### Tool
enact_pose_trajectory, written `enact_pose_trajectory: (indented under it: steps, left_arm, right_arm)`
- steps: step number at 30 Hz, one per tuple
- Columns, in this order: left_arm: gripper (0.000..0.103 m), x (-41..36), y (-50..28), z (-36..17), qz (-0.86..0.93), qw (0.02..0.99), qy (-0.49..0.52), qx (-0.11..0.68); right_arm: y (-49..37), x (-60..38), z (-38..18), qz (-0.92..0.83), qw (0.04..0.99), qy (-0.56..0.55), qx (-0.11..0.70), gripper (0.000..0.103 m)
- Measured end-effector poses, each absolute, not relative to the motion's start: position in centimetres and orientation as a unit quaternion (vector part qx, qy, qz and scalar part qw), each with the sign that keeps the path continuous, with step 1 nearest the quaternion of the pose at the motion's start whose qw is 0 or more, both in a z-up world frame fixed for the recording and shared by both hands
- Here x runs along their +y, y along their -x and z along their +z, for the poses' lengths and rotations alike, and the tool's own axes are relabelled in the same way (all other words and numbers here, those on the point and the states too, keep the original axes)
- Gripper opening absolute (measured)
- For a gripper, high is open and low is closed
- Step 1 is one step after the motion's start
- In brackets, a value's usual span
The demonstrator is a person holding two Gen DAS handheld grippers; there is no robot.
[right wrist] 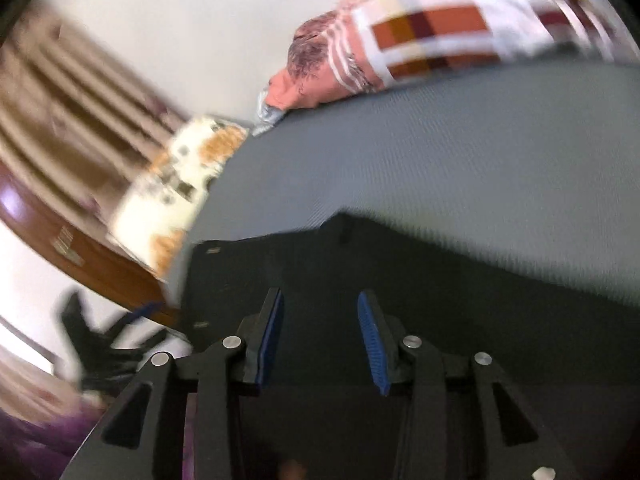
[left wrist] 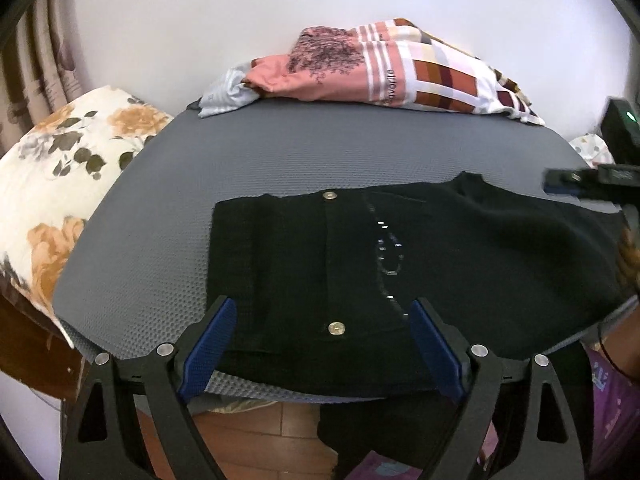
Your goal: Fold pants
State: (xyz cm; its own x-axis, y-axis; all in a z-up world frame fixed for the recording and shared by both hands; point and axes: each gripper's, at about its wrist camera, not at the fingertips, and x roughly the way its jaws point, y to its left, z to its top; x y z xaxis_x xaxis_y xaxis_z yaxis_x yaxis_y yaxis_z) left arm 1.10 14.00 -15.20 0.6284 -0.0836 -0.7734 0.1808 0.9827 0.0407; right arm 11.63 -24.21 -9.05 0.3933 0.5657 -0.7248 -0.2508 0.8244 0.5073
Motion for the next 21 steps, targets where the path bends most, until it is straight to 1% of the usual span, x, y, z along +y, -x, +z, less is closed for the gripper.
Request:
enact_pose_trajectory:
  steps: [2,3,4,6,9,15,17,18,19,21]
  left_arm:
    - [0.088,14.3,-1.4,-15.5,-0.067,0.898,-0.055,0.430]
    - [0.088,14.4,-1.6,-15.6,-0.064,0.897,-0.054,0.433]
    - [0.088,14.6,-1.7,-15.8,-0.061,0.896,-0.053,0.436]
    - [0.088,14.9,-2.0,-16.2,-0.053,0.894,-0.050,0.443]
    - [0.088,15.6,-2.6,-16.7,-0.043,0.890,-0.041,0.453]
    - [0.088,16.6,-3.4,-18.2,-0.033,0.876,-0.015,0.480]
    - [0.088,16.8,-3.5,-18.3,-0.028,0.875,-0.015,0.483]
    - [0.088,16.8,-3.5,-18.4,-0.027,0.875,-0.015,0.484]
    - [0.088,16.8,-3.4,-18.4,-0.027,0.874,-0.015,0.484]
    - [0.088,16.8,-3.5,-18.4,-0.025,0.874,-0.015,0.484]
  right_arm:
    - [-13.9,-22.7,-9.7,0.258,0.822,-0.126,0.492,0.039]
    - [-14.6,-22.4,-10.0,0.258,0.823,-0.116,0.492,0.040]
    - [-15.6,-22.0,-10.5,0.253,0.826,-0.102,0.494,0.045]
    - [-17.3,-21.3,-11.0,0.256,0.825,-0.088,0.496,0.047]
    - [-19.0,-20.0,-12.2,0.263,0.817,-0.063,0.510,0.048]
    - [-19.6,-17.1,-14.0,0.313,0.784,-0.010,0.536,0.048]
    - [-19.4,-16.2,-14.1,0.325,0.780,0.019,0.534,0.038]
    - [-19.3,-15.7,-14.2,0.325,0.779,0.039,0.534,0.023]
    - [-19.4,-15.4,-14.3,0.328,0.776,0.048,0.537,0.019]
    - [-19.5,-15.5,-14.4,0.333,0.775,0.043,0.536,0.015]
